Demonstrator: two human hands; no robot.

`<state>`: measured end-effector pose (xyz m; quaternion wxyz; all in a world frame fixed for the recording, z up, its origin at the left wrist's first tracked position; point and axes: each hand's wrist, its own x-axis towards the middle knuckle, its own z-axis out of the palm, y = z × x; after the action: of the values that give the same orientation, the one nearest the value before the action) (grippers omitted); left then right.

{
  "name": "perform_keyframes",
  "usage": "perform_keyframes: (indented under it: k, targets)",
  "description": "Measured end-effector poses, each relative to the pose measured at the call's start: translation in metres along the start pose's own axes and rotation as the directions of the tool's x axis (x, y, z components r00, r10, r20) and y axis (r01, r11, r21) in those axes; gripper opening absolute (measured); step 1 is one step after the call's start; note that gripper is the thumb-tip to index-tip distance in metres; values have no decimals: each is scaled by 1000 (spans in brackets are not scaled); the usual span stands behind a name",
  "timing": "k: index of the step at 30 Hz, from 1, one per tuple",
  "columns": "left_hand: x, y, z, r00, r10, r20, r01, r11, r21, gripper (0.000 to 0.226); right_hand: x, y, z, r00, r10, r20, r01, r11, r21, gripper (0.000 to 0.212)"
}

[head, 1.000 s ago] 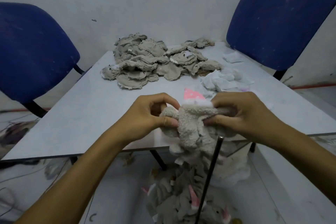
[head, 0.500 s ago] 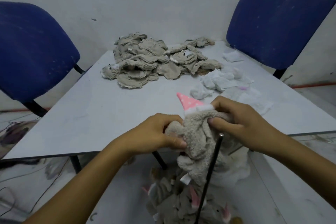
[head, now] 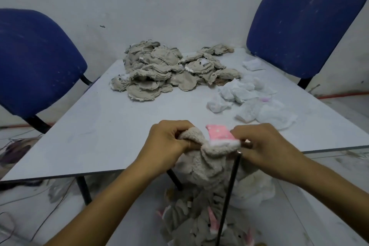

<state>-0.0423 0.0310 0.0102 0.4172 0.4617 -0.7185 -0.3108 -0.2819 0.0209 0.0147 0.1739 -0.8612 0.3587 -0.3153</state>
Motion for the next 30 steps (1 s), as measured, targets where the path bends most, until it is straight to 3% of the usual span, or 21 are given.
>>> perform_keyframes:
  k: [2, 5, 7, 9, 11, 14, 16, 18, 23, 26, 30]
  targets:
    - [2, -3, -2, 999, 8, -38, -9, 1000, -23, 23, -1, 4, -9, 993, -13, -114, 11, 1000, -20, 11]
    - [3, -7, -7, 996, -74, -46, 71, 995, -65, 26, -3, 5, -11, 998, 59, 6, -59, 997, -55, 27]
    - [4, -7, -6, 993, -114, 15, 115, 991, -74, 29, -3, 8, -10, 996, 61, -62, -63, 998, -19, 17]
    - [3, -7, -7, 989, -121, 86, 131, 985, -117, 29, -3, 9, -8, 998, 58, 28, -57, 998, -37, 10]
    - [3, -3, -10, 977, -110, 182, 135, 981, -136, 27, -4, 10, -7, 989, 58, 134, -51, 997, -59, 13]
    - [2, -3, -14, 952, -100, 288, 138, 984, -114, 13, -3, 11, -12, 990, 105, 92, -114, 988, 104, 29]
    - [1, -2, -14, 946, -114, 305, 163, 977, -138, 13, -1, 12, -16, 972, 140, 187, -170, 973, 156, 36]
    - [3, -4, -12, 956, -159, 246, 199, 969, -145, 20, -1, 14, -13, 949, 177, 262, -225, 960, 168, 37]
    - [20, -16, 7, 984, -164, 65, 153, 977, 147, 17, 22, 15, 9, 977, 208, 42, -210, 977, 40, 16]
    - [45, -23, 13, 990, -123, 65, 103, 964, 243, 30, 52, 14, 27, 985, 170, 15, -167, 981, -96, 20]
    - [95, -46, 10, 990, -140, -7, 133, 923, 362, 54, 113, 35, 50, 963, 266, 38, -248, 934, -256, 38]
